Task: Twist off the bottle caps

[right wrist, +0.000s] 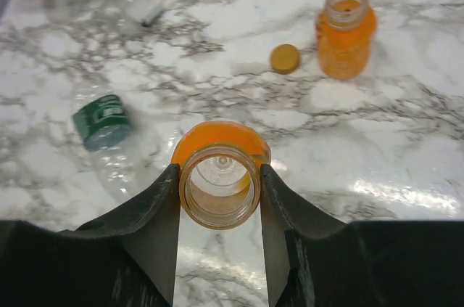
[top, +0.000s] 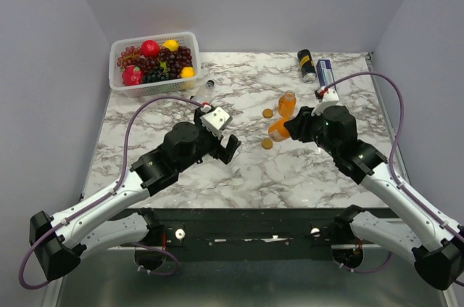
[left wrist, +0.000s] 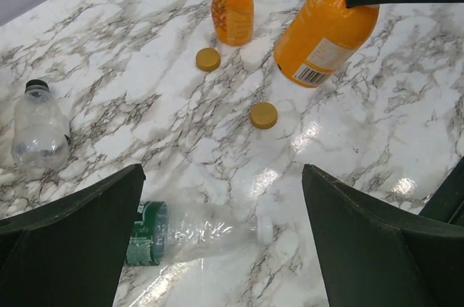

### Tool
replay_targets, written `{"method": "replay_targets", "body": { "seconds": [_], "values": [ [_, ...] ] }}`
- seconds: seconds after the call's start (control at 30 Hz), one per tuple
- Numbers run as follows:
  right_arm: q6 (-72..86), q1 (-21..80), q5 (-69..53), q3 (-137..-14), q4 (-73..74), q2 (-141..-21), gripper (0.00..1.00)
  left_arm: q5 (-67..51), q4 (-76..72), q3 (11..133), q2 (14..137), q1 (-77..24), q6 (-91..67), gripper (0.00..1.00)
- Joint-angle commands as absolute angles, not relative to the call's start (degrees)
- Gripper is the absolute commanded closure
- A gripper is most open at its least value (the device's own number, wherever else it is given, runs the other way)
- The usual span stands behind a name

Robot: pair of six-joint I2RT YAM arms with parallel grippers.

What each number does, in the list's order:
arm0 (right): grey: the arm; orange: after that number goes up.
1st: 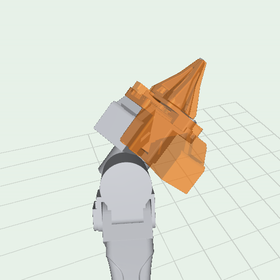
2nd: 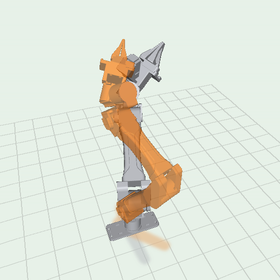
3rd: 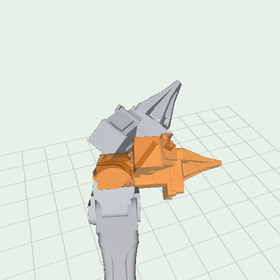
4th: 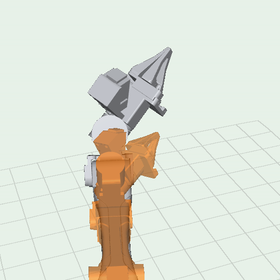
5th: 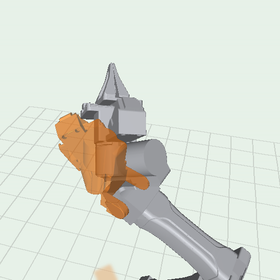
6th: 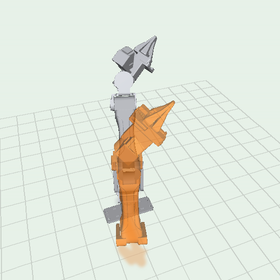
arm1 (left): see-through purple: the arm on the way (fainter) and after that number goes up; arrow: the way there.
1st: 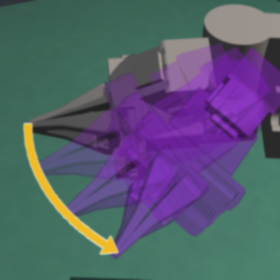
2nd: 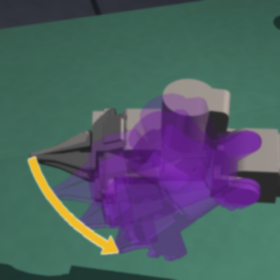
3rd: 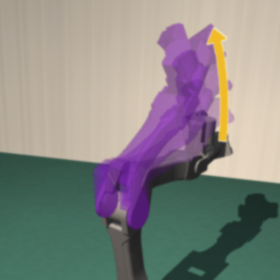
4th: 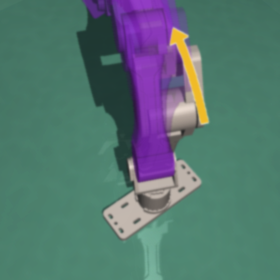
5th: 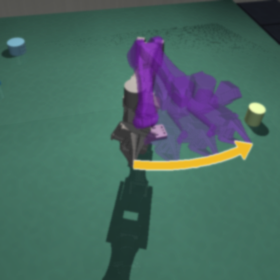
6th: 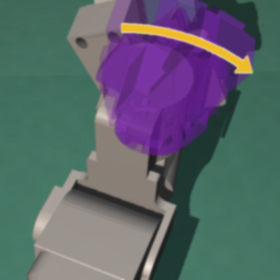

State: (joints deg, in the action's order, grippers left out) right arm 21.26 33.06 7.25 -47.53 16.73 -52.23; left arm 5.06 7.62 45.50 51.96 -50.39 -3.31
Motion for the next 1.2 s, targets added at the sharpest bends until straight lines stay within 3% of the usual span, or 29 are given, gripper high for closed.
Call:
{"method": "replay_targets", "body": {
  "seconds": [0.0, 0.37, 0.77, 0.9, 1.1, 1.17],
  "values": [
    [17.58, 33.13, 21.78, -48.87, 21.00, -57.72, 0.94, 10.81, 8.87, 46.23, 53.00, -50.62, -4.57, 0.01],
    [17.40, 32.96, 27.60, -48.34, 14.42, -70.22, 0.99, 10.72, 9.14, 46.32, 53.79, -50.54, -4.31, 0.01],
    [18.37, 32.87, 29.53, -48.34, 10.55, -78.40, 0.98, 9.93, 9.49, 46.67, 54.84, -50.54, -4.04, 0.01],
    [18.46, 32.87, 29.01, -48.16, 10.55, -78.49, 0.87, 9.93, 9.93, 46.85, 55.37, -50.54, -4.13, 0.01],
    [18.28, 32.87, 28.04, -47.73, 10.81, -77.17, 0.47, 9.50, 10.63, 47.46, 56.07, -49.58, -3.69, 0.01],
    [18.28, 32.87, 27.34, -47.72, 10.98, -76.21, 0.41, 8.62, 10.81, 47.72, 56.16, -48.61, -3.69, 0.01]
  ]
}}
